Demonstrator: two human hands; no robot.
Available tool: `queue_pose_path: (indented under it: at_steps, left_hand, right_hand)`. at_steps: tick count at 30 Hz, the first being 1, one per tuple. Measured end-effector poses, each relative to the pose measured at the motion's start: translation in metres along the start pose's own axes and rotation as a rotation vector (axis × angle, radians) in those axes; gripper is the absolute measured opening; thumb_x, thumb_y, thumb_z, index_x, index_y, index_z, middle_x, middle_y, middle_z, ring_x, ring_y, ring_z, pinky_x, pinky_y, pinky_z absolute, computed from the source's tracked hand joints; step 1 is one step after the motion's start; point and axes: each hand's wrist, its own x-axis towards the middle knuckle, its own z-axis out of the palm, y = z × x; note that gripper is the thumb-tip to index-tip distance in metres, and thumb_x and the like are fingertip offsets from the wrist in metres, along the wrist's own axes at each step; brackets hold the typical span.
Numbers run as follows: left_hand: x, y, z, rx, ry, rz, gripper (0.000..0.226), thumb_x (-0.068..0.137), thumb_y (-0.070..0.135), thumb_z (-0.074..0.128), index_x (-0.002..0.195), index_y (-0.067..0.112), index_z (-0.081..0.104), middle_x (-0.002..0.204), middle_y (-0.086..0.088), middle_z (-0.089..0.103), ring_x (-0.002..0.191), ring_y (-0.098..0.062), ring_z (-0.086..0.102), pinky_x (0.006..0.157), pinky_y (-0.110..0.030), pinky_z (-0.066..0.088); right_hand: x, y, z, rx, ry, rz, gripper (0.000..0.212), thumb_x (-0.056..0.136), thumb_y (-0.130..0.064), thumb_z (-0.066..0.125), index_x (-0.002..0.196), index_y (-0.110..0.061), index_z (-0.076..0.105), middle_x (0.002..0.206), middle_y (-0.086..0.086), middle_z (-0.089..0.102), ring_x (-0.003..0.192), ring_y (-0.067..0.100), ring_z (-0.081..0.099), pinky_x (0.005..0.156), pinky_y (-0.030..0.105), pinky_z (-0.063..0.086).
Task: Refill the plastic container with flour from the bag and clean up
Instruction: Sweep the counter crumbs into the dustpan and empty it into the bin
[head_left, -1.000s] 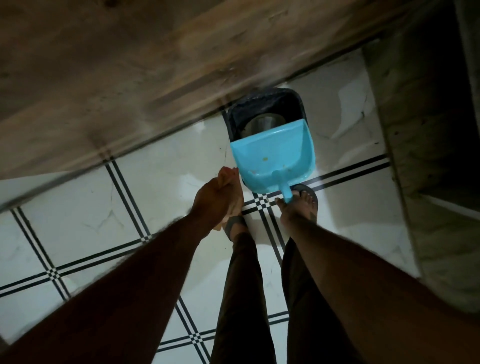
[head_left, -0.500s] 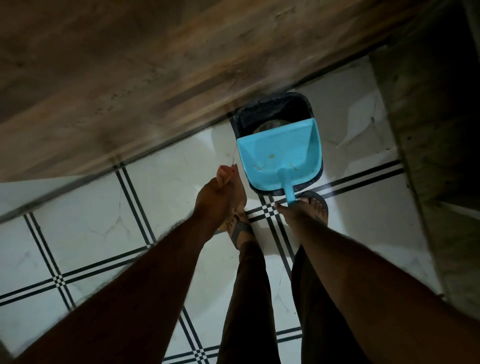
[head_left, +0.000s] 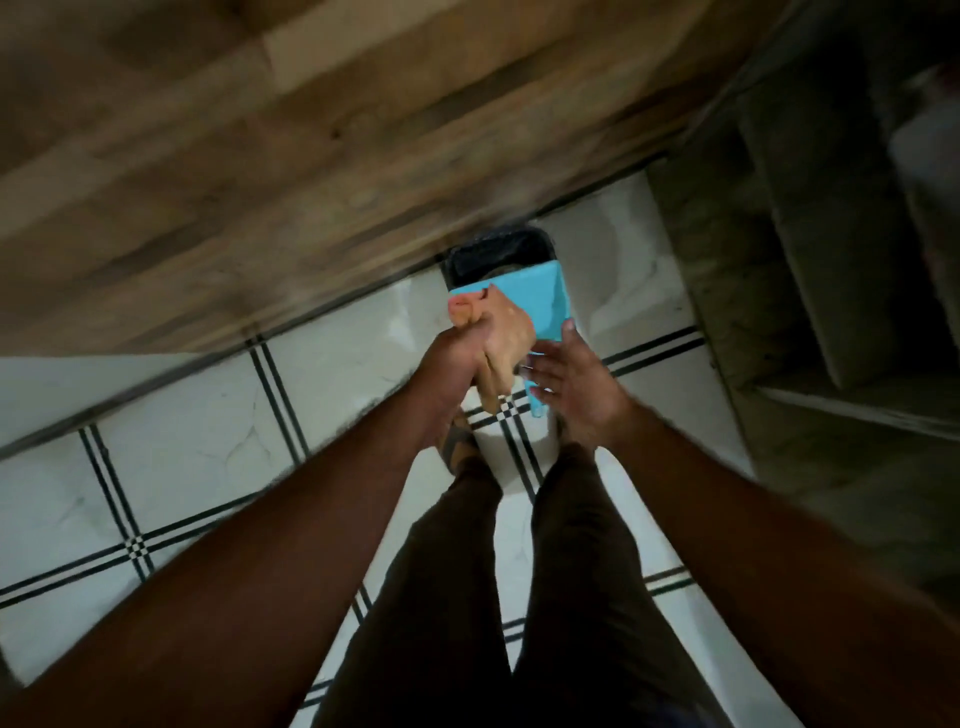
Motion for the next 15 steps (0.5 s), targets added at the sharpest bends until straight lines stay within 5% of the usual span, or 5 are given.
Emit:
queue_pose_path:
  at_steps: [2,4,6,11,15]
  left_hand:
    - [-0.037,0.039,0.03,0.012,-0.071,0.021,0.036,0.103,0.044,0.057,0.088,0.021,0.081,0.107,-0.026,0.076,0.104,-0.033,0.069,0.113,-0.052,0.05]
    - [-0.069,0.073,0.06,0.002,-0.143,0.074,0.031,0.108,0.037,0.058,0.094,0.017,0.078,0.106,-0.022,0.081,0.099,-0.024,0.075,0.107,-0.045,0.052]
    - [-0.096,0.103,0.089,0.059,-0.227,0.159,0.021,0.103,0.032,0.065,0.103,0.014,0.077,0.098,-0.002,0.085,0.093,-0.012,0.078,0.097,-0.036,0.056]
    - [-0.151,0.17,0.152,0.264,-0.331,0.4,0.047,0.081,0.028,0.09,0.123,0.016,0.072,0.116,-0.006,0.083,0.113,-0.024,0.078,0.097,-0.04,0.062]
    - [-0.169,0.194,0.196,0.343,-0.362,0.408,0.02,0.097,0.007,0.078,0.114,0.014,0.072,0.115,-0.012,0.081,0.114,-0.034,0.076,0.083,-0.037,0.064]
  right_hand:
    - [-0.058,-0.052,0.0,0.079,-0.156,-0.073,0.078,0.078,-0.074,0.077,0.134,-0.022,0.069,0.12,0.005,0.073,0.108,0.019,0.071,0.097,0.037,0.055]
    - [-0.11,-0.095,-0.009,0.132,-0.23,-0.13,0.083,0.07,-0.06,0.091,0.139,-0.019,0.067,0.127,0.01,0.07,0.113,0.024,0.069,0.099,0.041,0.057]
    - [-0.156,-0.127,-0.02,0.131,-0.23,-0.222,0.079,0.077,-0.046,0.089,0.143,-0.012,0.063,0.131,0.014,0.069,0.118,0.027,0.068,0.103,0.044,0.055]
    - [-0.25,-0.172,-0.051,0.273,-0.161,-0.397,0.054,0.089,-0.02,0.079,0.142,-0.021,0.067,0.132,0.012,0.07,0.118,0.027,0.069,0.103,0.045,0.056]
    - [-0.306,-0.175,-0.096,0.43,-0.075,-0.504,0.051,0.101,-0.011,0.06,0.151,-0.018,0.056,0.151,0.019,0.059,0.139,0.041,0.057,0.116,0.065,0.045]
